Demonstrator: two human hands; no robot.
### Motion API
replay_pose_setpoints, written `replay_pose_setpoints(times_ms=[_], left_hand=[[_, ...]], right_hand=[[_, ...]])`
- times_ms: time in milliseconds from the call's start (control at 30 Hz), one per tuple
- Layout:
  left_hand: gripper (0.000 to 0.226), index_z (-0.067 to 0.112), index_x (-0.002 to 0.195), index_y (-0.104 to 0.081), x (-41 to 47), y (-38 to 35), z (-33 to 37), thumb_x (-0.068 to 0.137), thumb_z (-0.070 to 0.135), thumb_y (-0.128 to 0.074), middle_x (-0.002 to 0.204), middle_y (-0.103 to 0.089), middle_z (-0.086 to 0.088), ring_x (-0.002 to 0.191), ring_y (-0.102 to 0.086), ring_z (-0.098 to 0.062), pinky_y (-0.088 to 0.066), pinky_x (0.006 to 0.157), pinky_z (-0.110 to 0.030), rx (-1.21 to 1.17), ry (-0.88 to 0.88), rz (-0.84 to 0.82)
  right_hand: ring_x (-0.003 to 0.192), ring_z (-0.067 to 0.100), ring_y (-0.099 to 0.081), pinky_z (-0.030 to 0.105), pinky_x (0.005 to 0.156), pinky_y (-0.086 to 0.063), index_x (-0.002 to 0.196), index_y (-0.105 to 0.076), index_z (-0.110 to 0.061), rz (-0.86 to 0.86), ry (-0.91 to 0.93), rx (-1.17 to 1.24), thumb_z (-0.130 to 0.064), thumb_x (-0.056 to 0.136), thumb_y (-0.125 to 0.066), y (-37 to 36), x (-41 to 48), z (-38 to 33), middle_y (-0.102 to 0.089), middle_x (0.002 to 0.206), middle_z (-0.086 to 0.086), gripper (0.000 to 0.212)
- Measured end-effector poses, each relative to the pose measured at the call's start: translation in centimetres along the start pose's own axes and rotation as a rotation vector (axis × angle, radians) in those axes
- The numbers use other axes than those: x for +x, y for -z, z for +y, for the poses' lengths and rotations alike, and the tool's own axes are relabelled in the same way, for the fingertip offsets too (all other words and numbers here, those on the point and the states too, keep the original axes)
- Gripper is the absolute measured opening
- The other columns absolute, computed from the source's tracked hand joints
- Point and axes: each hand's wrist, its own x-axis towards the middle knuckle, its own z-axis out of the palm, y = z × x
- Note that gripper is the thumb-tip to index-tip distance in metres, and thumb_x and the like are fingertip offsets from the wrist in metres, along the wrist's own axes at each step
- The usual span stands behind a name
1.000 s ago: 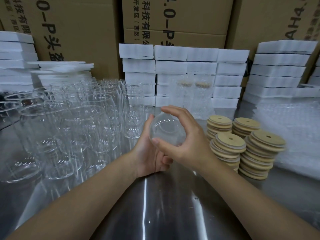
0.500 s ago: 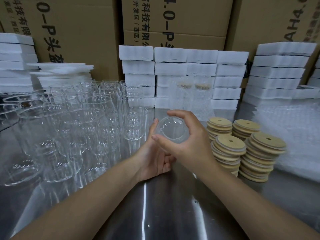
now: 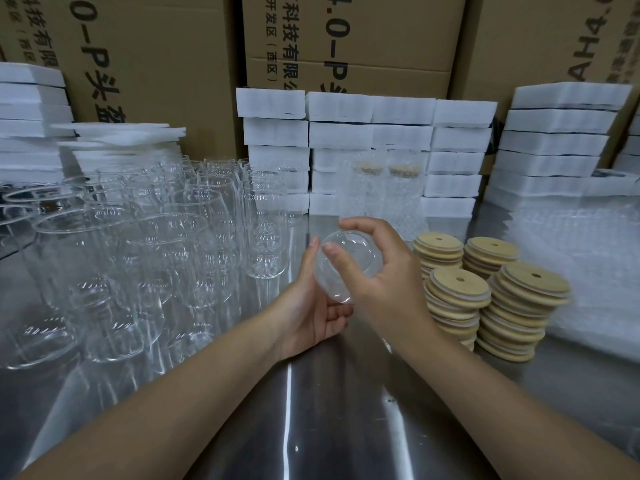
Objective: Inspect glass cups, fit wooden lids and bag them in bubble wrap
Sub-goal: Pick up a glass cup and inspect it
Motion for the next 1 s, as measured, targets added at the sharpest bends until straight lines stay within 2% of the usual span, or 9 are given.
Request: replay_pose_setpoints(times_ms=[233,467,600,700,800,867,900,967,1000], left_hand=[[0.083,0.017,0.076,-0.069,0.26,0.17,-0.21,0.075,0.087,-0.024,0.057,-0.060,0.002,0.048,-0.055,-0.005,-0.047,0.047,-0.016,-0.003,-0.002,0.014],[0.082,0.013,0.092,-0.064,0.36,0.30,-0.28,0.080,0.083,-0.022,0.055,-0.059,0.003,0.047,-0.055,-0.005,-0.047,0.047,-0.015,-0.004,0.014,0.018],[0.076,0.012,0.099,-0.060,0.29,0.22,-0.27,0.085,0.078,-0.025,0.055,-0.059,0.002,0.045,-0.056,-0.005,-0.050,0.046,-0.015,-0.026,-0.004,0.028],[0.074,0.011,0.119,-0.055,0.10,0.15,-0.23,0.092,0.072,-0.024,0.064,-0.066,0.001,0.052,-0.063,-0.007,-0.051,0.048,-0.018,-0.026,-0.003,0.020],[0.063,0.025,0.131,-0.044,-0.17,-0.02,-0.04,0.094,0.070,-0.019,0.068,-0.070,0.004,0.058,-0.067,-0.008,-0.049,0.055,-0.023,0.003,-0.042,0.015],[0.076,0.030,0.143,-0.034,-0.39,-0.31,0.15,0.084,0.077,-0.031,0.076,-0.072,0.004,0.062,-0.068,-0.010,-0.051,0.059,-0.025,-0.013,-0.061,-0.014],[0.083,0.032,0.144,-0.038,-0.52,-0.41,0.17,0.076,0.079,-0.041,0.084,-0.073,0.003,0.065,-0.068,-0.011,-0.053,0.060,-0.027,-0.011,-0.070,-0.033],[0.076,0.036,0.132,-0.056,-0.57,-0.48,-0.01,0.067,0.075,-0.062,0.097,-0.071,0.001,0.067,-0.067,-0.012,-0.055,0.061,-0.029,0.014,-0.122,-0.046],[0.075,0.035,0.134,-0.055,-0.53,-0.48,-0.13,0.067,0.068,-0.067,0.105,-0.069,-0.001,0.070,-0.067,-0.013,-0.055,0.061,-0.030,0.016,-0.154,-0.030]], right_hand=[[0.101,-0.004,-0.057,0.009,0.087,-0.039,0.104,-0.064,-0.018,-0.023,-0.015,0.019,-0.026,0.088,-0.062,0.16,0.13,-0.04,-0.064,0.102,-0.008,0.018],[0.102,-0.008,-0.054,0.006,0.088,-0.037,0.109,-0.066,-0.011,-0.014,0.035,-0.010,-0.022,0.094,-0.049,0.18,0.18,0.20,-0.059,0.101,-0.019,0.025],[0.106,0.002,-0.057,0.017,0.094,-0.042,0.114,-0.065,-0.007,-0.008,0.100,-0.029,-0.015,0.097,-0.043,0.14,0.20,0.24,-0.062,0.106,-0.011,0.029],[0.112,0.000,-0.058,0.017,0.097,-0.042,0.122,-0.060,-0.014,-0.010,0.024,0.085,-0.016,0.097,-0.040,0.41,0.12,0.09,-0.067,0.113,-0.006,0.032],[0.117,-0.002,-0.056,0.016,0.099,-0.041,0.117,-0.058,-0.028,0.056,-0.129,0.288,-0.018,0.092,-0.042,0.71,0.30,-0.17,-0.067,0.117,-0.011,0.031],[0.127,-0.003,-0.046,0.021,0.108,-0.037,0.116,-0.059,-0.032,0.062,-0.189,0.267,-0.018,0.094,-0.048,0.71,0.54,-0.02,-0.057,0.130,-0.015,0.029],[0.131,-0.003,-0.041,0.025,0.112,-0.034,0.118,-0.058,-0.033,0.034,-0.226,0.228,-0.017,0.096,-0.051,0.61,0.64,0.10,-0.050,0.137,-0.017,0.029],[0.136,-0.003,-0.032,0.034,0.115,-0.031,0.129,-0.053,-0.031,-0.035,-0.299,0.159,-0.018,0.096,-0.055,0.36,0.67,0.29,-0.037,0.143,-0.021,0.036],[0.137,-0.002,-0.029,0.037,0.114,-0.032,0.135,-0.050,-0.031,-0.060,-0.327,0.150,-0.021,0.095,-0.056,0.25,0.63,0.29,-0.033,0.143,-0.024,0.041]])
